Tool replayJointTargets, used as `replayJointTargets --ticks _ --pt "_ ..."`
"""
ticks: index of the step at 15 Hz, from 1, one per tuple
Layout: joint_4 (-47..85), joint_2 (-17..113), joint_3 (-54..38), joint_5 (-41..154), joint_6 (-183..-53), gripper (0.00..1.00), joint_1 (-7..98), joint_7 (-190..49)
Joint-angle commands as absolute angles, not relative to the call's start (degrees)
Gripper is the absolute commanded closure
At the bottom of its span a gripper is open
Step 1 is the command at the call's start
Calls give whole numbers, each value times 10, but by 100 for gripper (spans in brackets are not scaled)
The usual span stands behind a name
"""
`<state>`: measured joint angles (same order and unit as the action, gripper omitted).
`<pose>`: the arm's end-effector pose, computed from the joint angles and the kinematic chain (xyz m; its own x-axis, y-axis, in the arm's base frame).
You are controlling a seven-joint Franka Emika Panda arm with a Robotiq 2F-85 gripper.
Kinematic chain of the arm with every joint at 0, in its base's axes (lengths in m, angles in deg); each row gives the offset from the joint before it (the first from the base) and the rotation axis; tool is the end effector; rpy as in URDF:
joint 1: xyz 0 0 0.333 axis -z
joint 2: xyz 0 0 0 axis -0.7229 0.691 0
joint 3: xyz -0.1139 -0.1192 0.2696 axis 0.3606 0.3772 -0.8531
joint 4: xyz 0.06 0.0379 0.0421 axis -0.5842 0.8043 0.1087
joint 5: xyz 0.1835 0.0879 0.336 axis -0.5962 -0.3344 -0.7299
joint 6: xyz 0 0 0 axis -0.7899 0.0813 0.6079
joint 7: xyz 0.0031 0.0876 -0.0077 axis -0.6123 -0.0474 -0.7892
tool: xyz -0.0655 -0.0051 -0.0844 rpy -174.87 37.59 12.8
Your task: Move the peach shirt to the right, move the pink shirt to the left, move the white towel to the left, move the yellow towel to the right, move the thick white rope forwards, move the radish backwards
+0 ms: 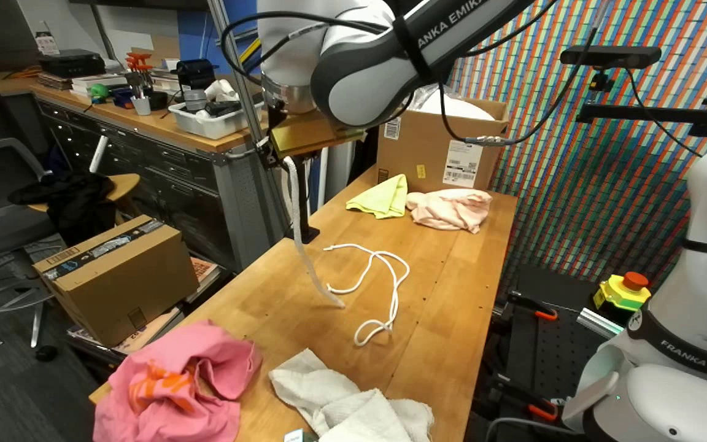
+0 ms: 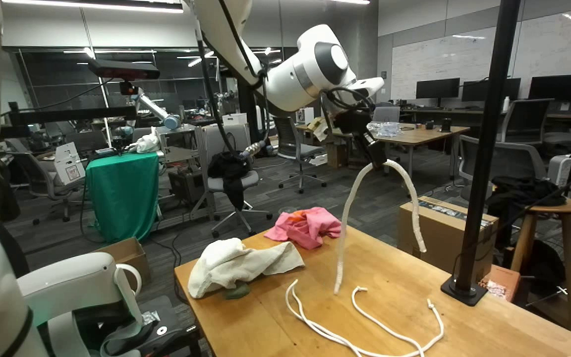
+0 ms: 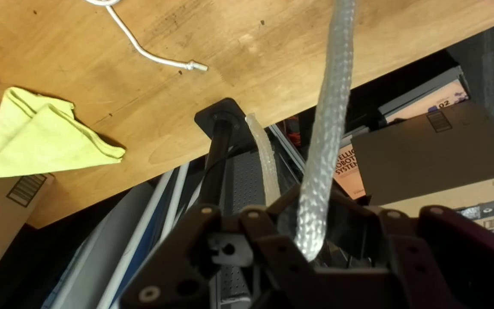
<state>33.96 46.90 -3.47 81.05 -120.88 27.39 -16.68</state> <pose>0.6321 0.1183 0.3967 0.7862 -0.4238 0.4498 -0.5050 -0.8601 0.0724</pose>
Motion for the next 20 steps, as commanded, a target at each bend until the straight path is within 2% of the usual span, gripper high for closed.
replayJointTargets --ticks 1,8,20 --pt "363 410 -58 851 -1192 95 289 -124" --pt "376 337 -104 872 -1169 96 329 -89" --pt "396 323 -133 875 -1123 96 378 -90"
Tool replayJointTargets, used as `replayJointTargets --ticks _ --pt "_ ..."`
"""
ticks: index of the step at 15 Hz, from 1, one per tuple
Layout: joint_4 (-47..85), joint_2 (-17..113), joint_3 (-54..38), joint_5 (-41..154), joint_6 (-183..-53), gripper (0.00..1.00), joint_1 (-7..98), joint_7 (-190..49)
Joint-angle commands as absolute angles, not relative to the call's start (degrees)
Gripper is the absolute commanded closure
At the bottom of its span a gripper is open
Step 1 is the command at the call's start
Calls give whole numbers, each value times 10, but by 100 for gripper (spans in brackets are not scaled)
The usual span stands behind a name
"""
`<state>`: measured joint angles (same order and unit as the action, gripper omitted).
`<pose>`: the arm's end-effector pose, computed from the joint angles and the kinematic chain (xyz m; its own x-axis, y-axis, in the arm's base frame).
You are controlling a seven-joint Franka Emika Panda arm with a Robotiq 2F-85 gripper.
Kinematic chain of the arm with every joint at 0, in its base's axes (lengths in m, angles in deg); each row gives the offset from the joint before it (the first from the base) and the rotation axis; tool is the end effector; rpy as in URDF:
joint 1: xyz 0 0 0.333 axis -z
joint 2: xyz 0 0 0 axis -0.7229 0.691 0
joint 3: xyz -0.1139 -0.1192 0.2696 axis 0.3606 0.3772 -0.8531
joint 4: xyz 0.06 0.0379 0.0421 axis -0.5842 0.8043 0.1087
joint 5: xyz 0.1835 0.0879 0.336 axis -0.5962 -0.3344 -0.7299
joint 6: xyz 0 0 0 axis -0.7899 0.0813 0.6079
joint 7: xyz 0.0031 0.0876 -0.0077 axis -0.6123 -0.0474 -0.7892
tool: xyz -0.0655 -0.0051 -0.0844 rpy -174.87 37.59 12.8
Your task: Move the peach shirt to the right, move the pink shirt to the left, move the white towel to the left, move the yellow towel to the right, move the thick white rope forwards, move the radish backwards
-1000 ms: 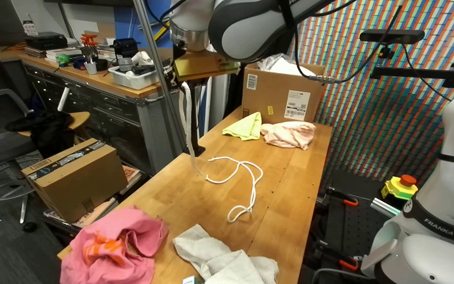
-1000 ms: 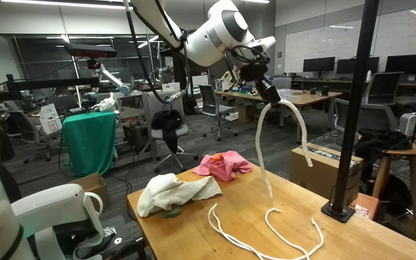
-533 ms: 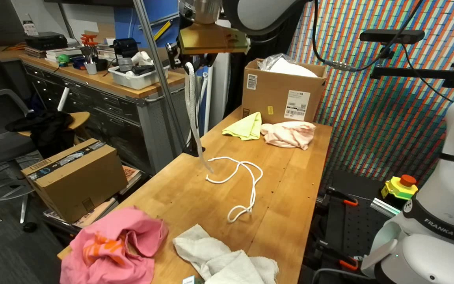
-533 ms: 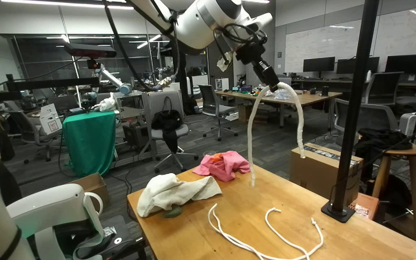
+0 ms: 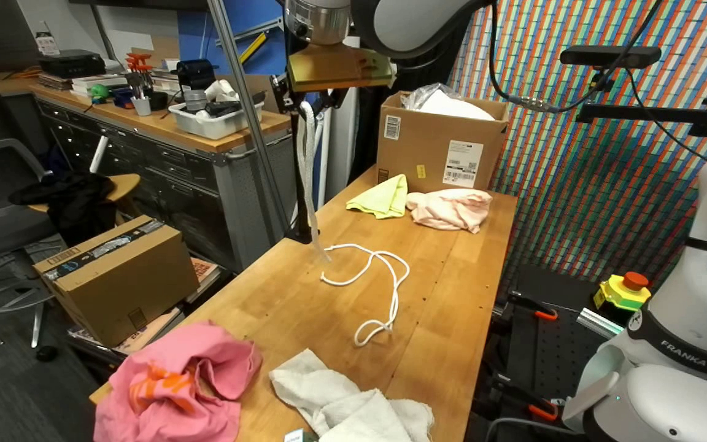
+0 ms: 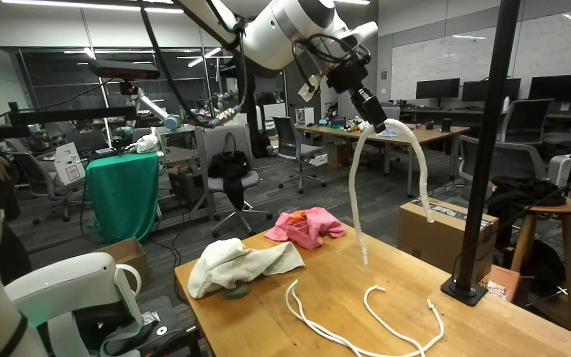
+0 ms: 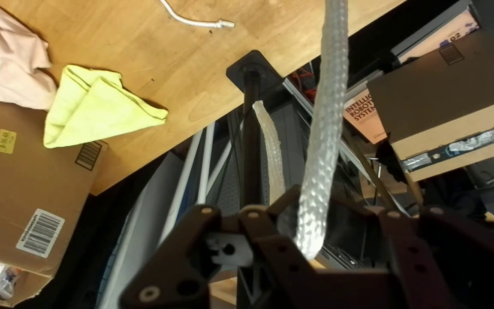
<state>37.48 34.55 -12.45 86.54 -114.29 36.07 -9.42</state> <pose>0.5923 0.0988 0.4884 0.6823 -0.5019 0.5316 -0.6049 -0.7959 0.0249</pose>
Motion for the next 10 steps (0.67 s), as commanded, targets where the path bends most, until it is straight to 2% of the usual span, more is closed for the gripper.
replayJointTargets --ticks 1,10 --pt "405 318 -133 873 -1112 96 382 -93" --pt "498 251 -130 867 -1039 96 425 -93"
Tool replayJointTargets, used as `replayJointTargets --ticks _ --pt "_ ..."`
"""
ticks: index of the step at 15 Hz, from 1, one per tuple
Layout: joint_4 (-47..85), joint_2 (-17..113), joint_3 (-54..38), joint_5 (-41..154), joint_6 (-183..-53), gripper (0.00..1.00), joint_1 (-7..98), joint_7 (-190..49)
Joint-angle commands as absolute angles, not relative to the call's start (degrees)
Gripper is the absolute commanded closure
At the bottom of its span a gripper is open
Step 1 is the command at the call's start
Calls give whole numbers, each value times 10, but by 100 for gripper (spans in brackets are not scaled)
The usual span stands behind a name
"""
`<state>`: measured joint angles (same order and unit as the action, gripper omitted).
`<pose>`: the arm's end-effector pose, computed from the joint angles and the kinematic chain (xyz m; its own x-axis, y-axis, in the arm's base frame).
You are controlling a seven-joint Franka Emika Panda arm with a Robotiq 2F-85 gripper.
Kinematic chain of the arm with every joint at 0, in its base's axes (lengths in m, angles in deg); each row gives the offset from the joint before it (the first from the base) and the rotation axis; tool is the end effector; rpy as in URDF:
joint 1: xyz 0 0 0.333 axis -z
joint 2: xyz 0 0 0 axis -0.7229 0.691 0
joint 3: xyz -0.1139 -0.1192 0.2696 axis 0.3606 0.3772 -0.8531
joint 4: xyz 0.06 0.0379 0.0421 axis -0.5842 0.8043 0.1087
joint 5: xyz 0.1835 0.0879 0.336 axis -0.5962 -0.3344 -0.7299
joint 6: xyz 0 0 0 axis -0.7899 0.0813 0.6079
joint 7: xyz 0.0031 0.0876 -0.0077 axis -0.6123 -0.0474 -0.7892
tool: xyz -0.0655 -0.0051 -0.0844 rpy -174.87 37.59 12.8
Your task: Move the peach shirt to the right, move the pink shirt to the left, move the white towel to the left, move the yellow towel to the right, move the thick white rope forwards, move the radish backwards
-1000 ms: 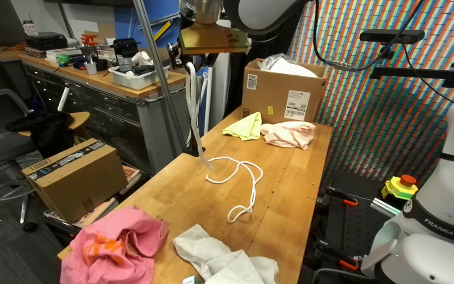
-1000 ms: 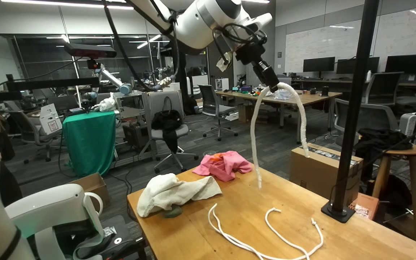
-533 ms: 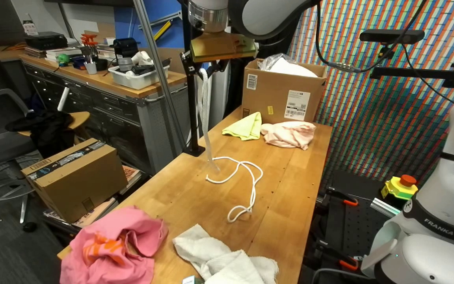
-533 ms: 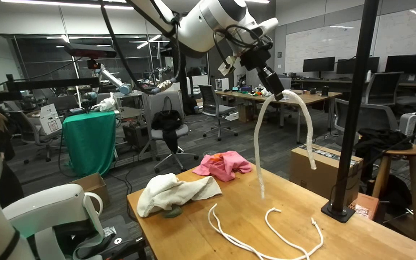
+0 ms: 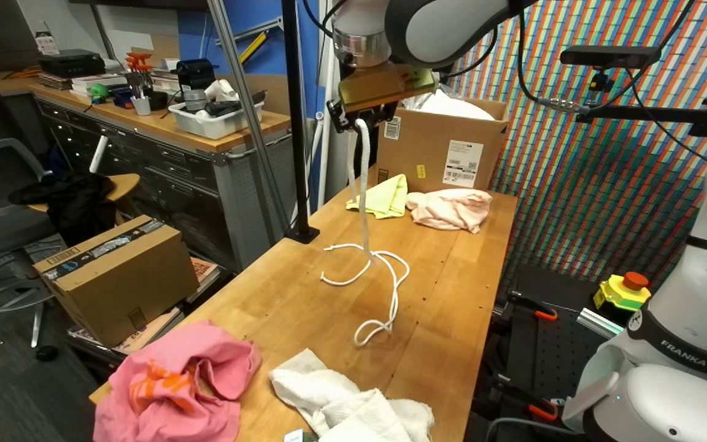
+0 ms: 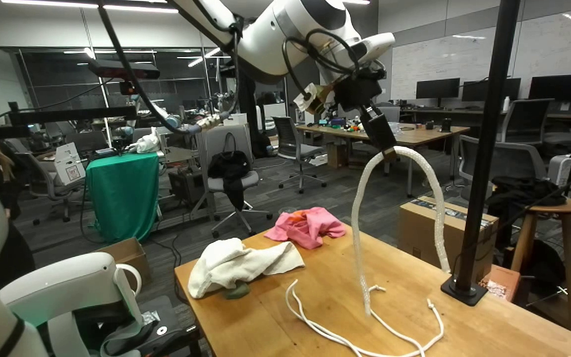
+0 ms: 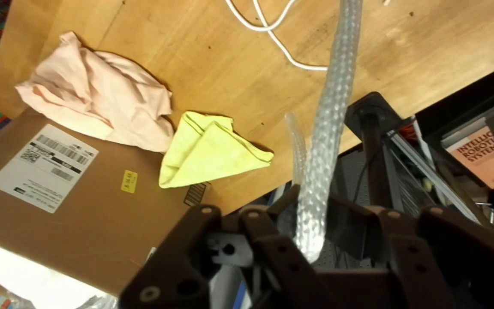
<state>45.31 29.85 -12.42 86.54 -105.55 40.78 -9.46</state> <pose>0.5524 0.0336 0.4554 0.6837 -0.5785 0.4449 -0.7027 -0.6864 0.1873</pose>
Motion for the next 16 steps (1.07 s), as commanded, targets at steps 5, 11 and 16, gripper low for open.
replayJointTargets --ticks 5,11,16 --pt "567 202 -123 859 -1031 97 460 -98" --pt "634 173 -111 854 -1036 97 504 -94" --pt "658 179 -89 852 -1040 97 541 -94"
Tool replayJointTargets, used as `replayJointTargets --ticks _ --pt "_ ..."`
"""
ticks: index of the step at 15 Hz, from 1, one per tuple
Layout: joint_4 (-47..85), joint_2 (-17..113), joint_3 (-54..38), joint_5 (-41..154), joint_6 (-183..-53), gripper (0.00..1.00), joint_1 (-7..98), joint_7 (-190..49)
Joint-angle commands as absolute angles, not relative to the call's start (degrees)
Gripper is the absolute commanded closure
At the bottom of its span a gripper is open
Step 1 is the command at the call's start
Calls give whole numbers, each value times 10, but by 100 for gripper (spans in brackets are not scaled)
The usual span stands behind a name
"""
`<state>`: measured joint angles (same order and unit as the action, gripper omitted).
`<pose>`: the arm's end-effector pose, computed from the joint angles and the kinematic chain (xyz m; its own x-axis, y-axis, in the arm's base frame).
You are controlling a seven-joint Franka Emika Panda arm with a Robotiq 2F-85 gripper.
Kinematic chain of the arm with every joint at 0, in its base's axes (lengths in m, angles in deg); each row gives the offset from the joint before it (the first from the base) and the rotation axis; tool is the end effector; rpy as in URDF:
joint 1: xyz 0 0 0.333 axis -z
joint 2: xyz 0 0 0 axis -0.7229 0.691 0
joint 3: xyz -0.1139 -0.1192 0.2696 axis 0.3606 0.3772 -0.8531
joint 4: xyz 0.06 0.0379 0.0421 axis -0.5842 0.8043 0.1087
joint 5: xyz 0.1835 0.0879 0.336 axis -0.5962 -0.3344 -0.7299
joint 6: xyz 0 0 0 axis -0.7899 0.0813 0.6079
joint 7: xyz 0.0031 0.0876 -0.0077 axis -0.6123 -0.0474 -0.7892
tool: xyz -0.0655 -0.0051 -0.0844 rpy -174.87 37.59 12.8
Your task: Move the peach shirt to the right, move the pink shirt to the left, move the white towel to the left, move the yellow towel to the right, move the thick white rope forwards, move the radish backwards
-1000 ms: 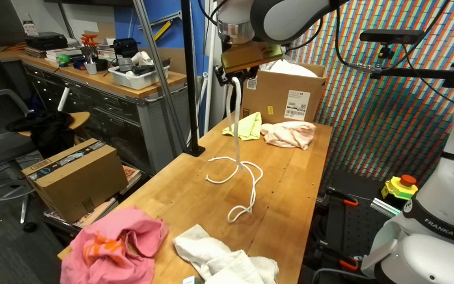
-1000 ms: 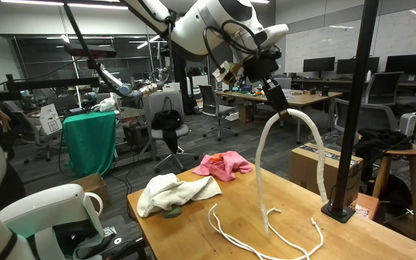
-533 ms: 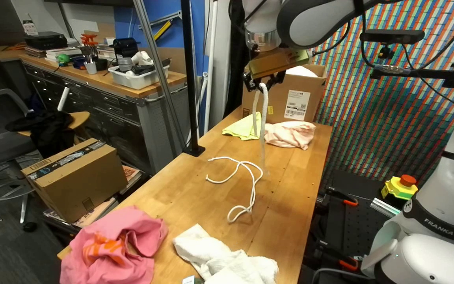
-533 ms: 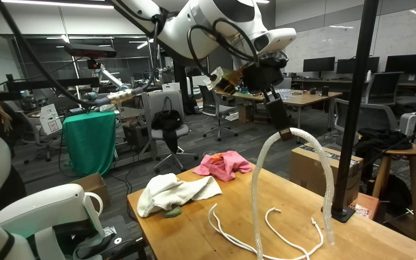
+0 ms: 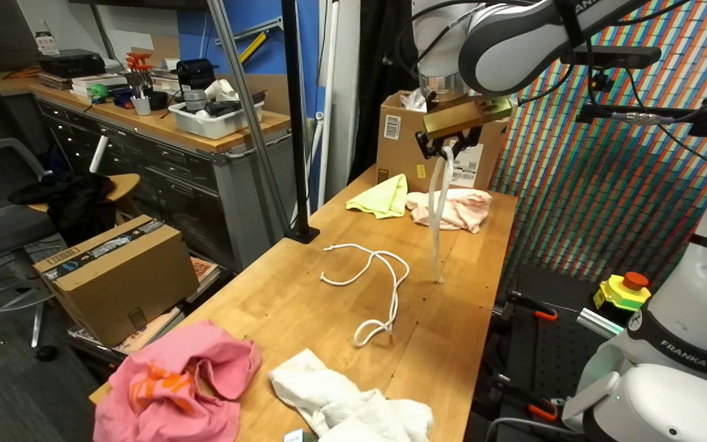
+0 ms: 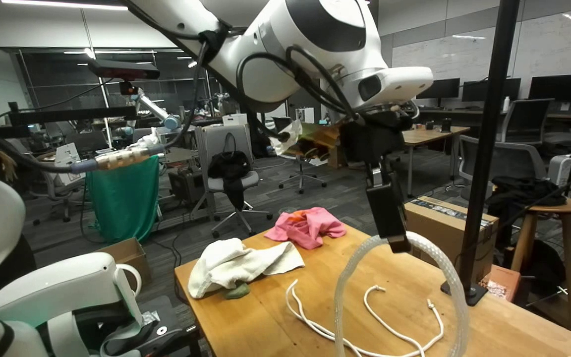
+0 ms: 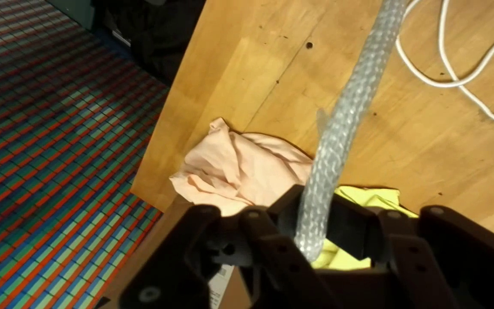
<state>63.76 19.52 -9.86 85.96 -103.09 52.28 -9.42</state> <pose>0.4494 -0.0908 0.3945 0.5725 -0.7520 0.3266 -0.8157 -0.4825 0.3191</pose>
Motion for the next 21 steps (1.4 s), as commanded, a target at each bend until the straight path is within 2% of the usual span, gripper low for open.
replayJointTargets --ticks 1,10,21 --pt "660 181 -85 854 -1040 97 548 -90" --pt "685 179 -54 850 -1041 97 583 -97" --pt "759 188 -58 832 -1054 97 572 -136"
